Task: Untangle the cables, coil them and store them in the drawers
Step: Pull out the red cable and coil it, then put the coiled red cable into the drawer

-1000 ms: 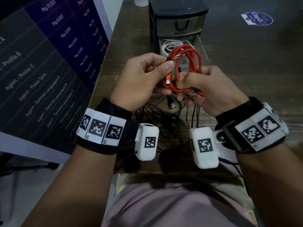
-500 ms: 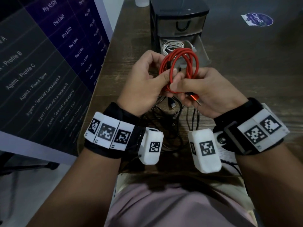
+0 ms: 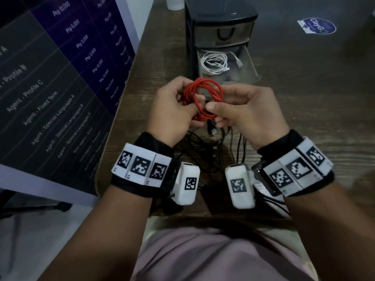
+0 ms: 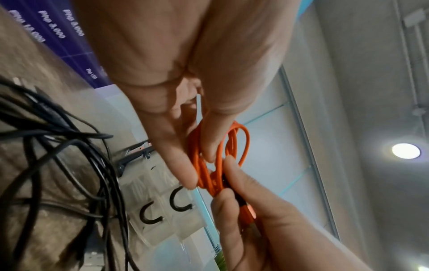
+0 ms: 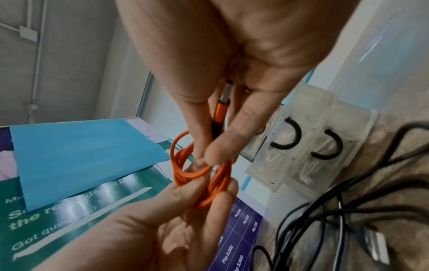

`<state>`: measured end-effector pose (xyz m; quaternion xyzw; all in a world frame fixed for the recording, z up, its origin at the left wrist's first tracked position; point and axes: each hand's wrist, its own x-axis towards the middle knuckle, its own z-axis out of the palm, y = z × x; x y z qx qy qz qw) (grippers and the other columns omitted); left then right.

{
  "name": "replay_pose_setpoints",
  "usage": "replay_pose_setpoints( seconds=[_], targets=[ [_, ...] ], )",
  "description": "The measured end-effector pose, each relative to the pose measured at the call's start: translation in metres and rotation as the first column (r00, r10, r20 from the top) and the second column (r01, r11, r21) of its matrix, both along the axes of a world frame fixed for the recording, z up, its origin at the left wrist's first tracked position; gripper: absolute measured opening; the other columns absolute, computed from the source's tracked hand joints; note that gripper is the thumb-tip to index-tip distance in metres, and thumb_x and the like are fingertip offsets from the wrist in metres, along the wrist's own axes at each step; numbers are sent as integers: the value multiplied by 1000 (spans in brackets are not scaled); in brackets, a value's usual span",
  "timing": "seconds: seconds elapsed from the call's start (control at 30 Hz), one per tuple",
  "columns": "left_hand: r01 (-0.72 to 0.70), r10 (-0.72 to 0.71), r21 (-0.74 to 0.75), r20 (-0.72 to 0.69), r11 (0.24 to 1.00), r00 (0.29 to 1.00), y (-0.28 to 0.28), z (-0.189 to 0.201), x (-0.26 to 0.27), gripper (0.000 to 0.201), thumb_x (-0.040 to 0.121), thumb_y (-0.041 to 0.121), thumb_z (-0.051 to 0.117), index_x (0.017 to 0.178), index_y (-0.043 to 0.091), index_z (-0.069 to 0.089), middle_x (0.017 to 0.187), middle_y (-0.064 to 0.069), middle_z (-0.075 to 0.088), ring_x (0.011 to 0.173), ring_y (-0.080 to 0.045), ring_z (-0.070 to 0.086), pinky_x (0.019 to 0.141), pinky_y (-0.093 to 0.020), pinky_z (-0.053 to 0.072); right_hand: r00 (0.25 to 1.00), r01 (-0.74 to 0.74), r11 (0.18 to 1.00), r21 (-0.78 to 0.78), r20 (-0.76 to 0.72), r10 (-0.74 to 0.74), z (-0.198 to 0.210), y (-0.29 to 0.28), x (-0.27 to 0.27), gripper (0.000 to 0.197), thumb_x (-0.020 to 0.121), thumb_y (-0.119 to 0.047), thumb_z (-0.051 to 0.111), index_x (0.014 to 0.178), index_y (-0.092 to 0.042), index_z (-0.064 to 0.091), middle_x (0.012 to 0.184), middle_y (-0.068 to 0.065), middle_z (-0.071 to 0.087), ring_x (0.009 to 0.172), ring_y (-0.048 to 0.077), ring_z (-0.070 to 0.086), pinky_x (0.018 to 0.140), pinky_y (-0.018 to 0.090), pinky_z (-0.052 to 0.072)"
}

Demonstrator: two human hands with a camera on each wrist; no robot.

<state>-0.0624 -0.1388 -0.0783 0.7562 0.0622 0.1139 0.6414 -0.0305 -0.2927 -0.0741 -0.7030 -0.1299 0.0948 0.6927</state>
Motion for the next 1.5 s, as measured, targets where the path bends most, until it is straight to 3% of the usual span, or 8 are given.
replay_pose_setpoints(
  seconds=[0.27, 0.53, 0.63, 0.73, 1.0, 1.17, 1.3, 1.5],
  targets=[
    [134, -146, -208, -45, 969, 988, 3, 7, 3, 49, 88, -11, 61, 127, 19, 57, 111, -3, 68, 88, -20, 71, 75, -33, 60, 999, 39, 997, -60, 21, -38, 10, -8, 24, 12, 86, -7, 73, 93, -16, 76, 66, 2, 72, 50, 10, 58, 52, 22, 55],
    [-80, 48, 434, 85, 897, 995, 7, 5, 35, 51, 85, 11, 69, 131, 27, 53, 120, 1, 56, 85, -7, 62, 80, -22, 53, 949, 314, 926, -211, 96, -300, 46, -26, 112, 7, 85, -12, 74, 90, -8, 73, 49, -4, 64, 36, 8, 50, 40, 19, 42],
    [-3, -23, 622, 34, 783, 999, 0, 2, 50, 51, 88, 22, 69, 133, 35, 51, 120, 1, 53, 99, -17, 59, 89, -32, 50, 948, 318, 767, -557, 176, -265, 47, -25, 140, 14, 79, -28, 81, 85, -19, 72, 49, -7, 63, 40, 3, 54, 43, 16, 43],
    [77, -33, 694, -77, 716, 996, -4, -1, 59, 36, 92, 30, 65, 127, 36, 57, 122, 2, 50, 101, -18, 57, 92, -33, 48, 959, 280, 519, -808, 261, -110, 41, -16, 155, 30, 79, -41, 79, 88, -15, 66, 81, 6, 65, 68, 22, 58, 67, 27, 44],
    [43, 26, 716, -84, 696, 996, -4, -8, 70, 9, 96, 30, 60, 94, 34, 68, 103, 8, 49, 93, -14, 55, 78, -29, 41, 951, 246, 149, -958, 269, 156, 30, 7, 144, 30, 74, -38, 79, 88, -14, 66, 76, 6, 58, 64, 26, 56, 64, 34, 47],
    [19, 36, 699, -65, 715, 997, -1, -9, 72, 9, 96, 30, 60, 91, 36, 66, 102, 9, 48, 92, -13, 54, 76, -29, 40, 957, 208, 192, -959, 240, 163, 48, 9, 151, 61, 71, -71, 69, 95, -14, 67, 92, 8, 68, 78, 27, 60, 67, 32, 46],
    [14, 44, 686, -67, 727, 997, -2, -9, 73, 9, 95, 32, 60, 90, 38, 64, 103, 8, 49, 95, -18, 57, 82, -33, 46, 929, 223, 372, -901, 312, 198, 56, 8, 140, 38, 101, -41, 45, 115, -17, 69, 120, 10, 65, 106, 30, 58, 89, 33, 45],
    [-2, 53, 687, -53, 727, 997, -2, -9, 72, 9, 95, 31, 60, 92, 35, 67, 99, 8, 48, 91, -16, 56, 82, -33, 46, 909, 134, 334, -933, 250, 334, 38, 9, 122, 32, 94, -28, 61, 126, -29, 67, 128, 1, 64, 115, 24, 57, 88, 27, 41]
  ],
)
